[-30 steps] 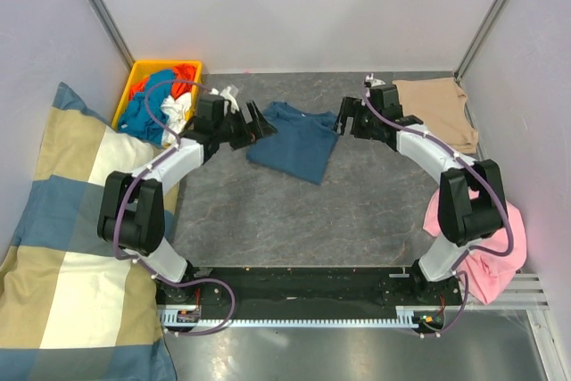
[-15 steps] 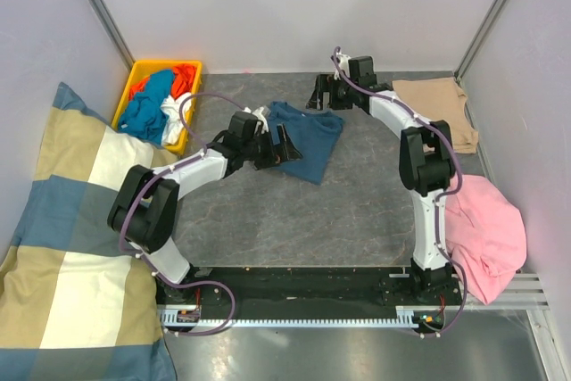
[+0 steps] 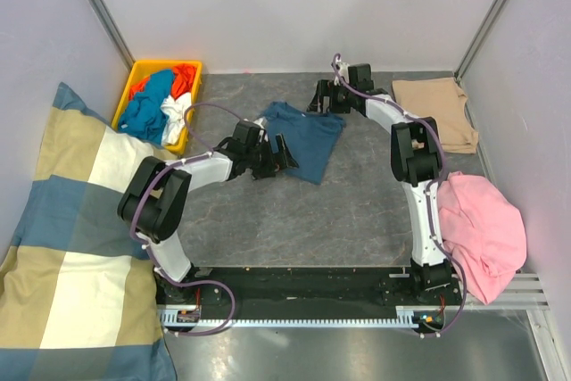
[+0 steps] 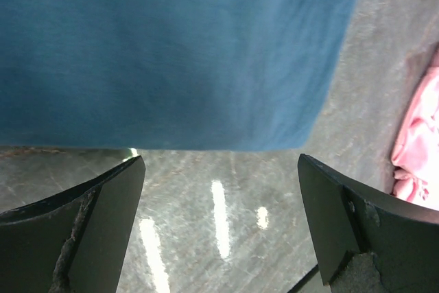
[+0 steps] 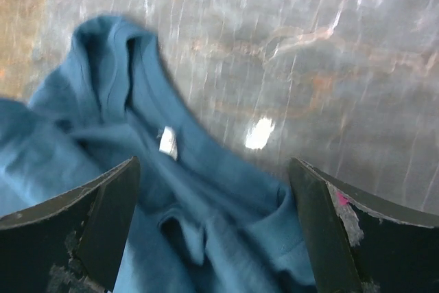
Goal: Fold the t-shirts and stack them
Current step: Fold the tshirt
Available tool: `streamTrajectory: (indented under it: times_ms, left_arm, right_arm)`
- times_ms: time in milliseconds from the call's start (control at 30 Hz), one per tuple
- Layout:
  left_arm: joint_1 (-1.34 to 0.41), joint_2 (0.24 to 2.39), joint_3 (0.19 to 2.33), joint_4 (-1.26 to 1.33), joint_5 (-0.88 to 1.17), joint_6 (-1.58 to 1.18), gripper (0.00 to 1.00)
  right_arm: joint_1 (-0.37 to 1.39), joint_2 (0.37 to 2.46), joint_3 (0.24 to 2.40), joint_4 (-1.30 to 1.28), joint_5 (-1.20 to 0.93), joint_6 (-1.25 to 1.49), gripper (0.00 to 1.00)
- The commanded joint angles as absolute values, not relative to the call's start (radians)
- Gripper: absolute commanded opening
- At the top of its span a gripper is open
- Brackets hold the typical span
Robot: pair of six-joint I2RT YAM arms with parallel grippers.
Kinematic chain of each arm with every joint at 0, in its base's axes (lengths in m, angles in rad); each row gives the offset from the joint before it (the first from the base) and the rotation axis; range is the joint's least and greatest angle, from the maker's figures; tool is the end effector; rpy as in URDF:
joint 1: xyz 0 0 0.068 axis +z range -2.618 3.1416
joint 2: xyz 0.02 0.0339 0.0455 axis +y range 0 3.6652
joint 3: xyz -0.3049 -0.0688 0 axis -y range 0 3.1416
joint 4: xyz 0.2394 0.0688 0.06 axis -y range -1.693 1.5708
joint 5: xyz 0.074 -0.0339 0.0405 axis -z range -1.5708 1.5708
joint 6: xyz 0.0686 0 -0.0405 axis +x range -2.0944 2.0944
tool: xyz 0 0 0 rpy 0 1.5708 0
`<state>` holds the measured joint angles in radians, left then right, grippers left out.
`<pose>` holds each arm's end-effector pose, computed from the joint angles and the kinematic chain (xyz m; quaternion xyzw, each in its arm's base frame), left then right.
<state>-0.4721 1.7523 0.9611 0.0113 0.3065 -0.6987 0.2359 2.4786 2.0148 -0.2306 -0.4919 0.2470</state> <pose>0.3336 -0.1936 0.1873 -0.0447 0.9128 -0.3278 0.2395 0.5803 0.1728 0.1617 -0.0984 0.8788 0.3125 0.3469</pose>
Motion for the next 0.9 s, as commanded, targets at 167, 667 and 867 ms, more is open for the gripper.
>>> streamTrajectory:
  times_ms: [167,667,867]
  left_arm:
    - [-0.361,1.827,1.0,0.055,0.271,-0.718,1.0]
    - [-0.259,1.977,1.333,-0.089,0.294,-0.623,1.0]
    - [-0.261,1.953,1.303,-0.091,0.322,-0.626,1.0]
  right_arm:
    - [0.247,2.24,1.614,-0.25,-0.454,0.267,0.98]
    - [0.405,1.844,1.045,-0.232,-0.252,0.48,0.98]
    - [0.407,1.681,1.002,-0.299,-0.04,0.515,0.98]
